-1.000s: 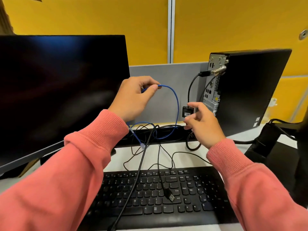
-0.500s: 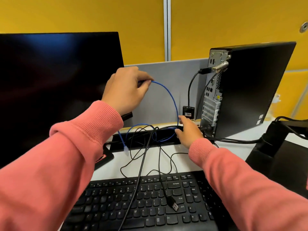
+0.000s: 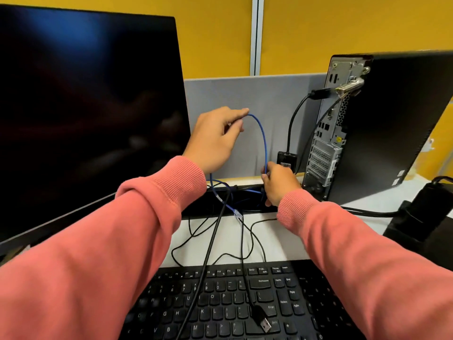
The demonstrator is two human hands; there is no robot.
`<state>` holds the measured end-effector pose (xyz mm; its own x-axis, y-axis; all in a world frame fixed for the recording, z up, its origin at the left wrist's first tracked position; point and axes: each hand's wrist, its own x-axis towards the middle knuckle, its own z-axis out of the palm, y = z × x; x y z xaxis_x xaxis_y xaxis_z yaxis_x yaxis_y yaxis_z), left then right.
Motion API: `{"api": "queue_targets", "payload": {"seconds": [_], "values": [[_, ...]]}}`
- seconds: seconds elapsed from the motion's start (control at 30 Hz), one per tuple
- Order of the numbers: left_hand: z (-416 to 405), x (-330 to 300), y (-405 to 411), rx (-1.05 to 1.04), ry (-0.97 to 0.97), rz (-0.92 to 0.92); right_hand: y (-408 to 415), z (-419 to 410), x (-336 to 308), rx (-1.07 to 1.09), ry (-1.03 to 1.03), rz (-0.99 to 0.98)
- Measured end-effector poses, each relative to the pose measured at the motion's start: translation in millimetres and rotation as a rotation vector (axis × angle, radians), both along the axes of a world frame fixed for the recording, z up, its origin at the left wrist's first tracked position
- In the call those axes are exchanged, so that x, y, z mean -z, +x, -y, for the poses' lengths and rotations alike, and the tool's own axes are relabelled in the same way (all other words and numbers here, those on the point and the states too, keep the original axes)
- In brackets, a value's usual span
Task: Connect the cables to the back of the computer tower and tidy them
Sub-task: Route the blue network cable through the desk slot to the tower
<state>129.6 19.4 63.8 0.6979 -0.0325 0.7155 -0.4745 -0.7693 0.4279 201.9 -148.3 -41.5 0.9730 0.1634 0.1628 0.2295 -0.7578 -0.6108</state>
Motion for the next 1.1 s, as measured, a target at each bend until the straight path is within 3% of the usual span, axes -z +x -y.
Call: {"api": "queue_targets", "payload": {"seconds": [0.13,0.2,0.33,0.5,0.6,0.7,0.8,0.93,1.0,1.1], "values": [[-9.3,12.1,-2.4,0.019,-0.241,-0.200,-0.1,3.1,-3.2,-0.041,-0.029,-0.074],[-16.1,17.2,-6.3,0.106,-0.488,-0.297,-1.5,3.8,-5.6,-0.073,0.005,-0.117],[-32.0,43.0,-27.8,0.174,-0.915,-0.278,-5.0,7.2,-9.2,-0.154,0.064,-0.189],[-29.9,94.5,-62.7,0.072,-1.101,-0.243,-7.0,0.8,-3.6,-0.278,-0.297,-0.068],[-25.5,107.8,-66.1,-0.017,-1.176,-0.348,-5.5,-3.1,2.2,-0.201,-0.277,0.012],[-22.3,111.0,-69.4,0.020,-1.234,-0.549,-5.8,-7.3,4.9,-0.176,-0.110,-0.043],[-24.2,113.9,-65.9,0.005,-1.085,-0.697,-7.8,-8.0,1.3,-0.183,0.006,-0.131],[-28.7,113.0,-59.0,-0.022,-0.762,-0.755,-9.9,-1.4,-14.2,-0.212,-0.001,-0.232],[-30.2,112.3,-55.7,-0.042,-0.583,-0.707,-8.2,0.2,-21.4,-0.219,0.016,-0.230],[-30.5,108.2,-45.1,-0.112,-0.119,-0.527,-6.0,-3.0,-27.5,-0.252,0.079,-0.209]]}}
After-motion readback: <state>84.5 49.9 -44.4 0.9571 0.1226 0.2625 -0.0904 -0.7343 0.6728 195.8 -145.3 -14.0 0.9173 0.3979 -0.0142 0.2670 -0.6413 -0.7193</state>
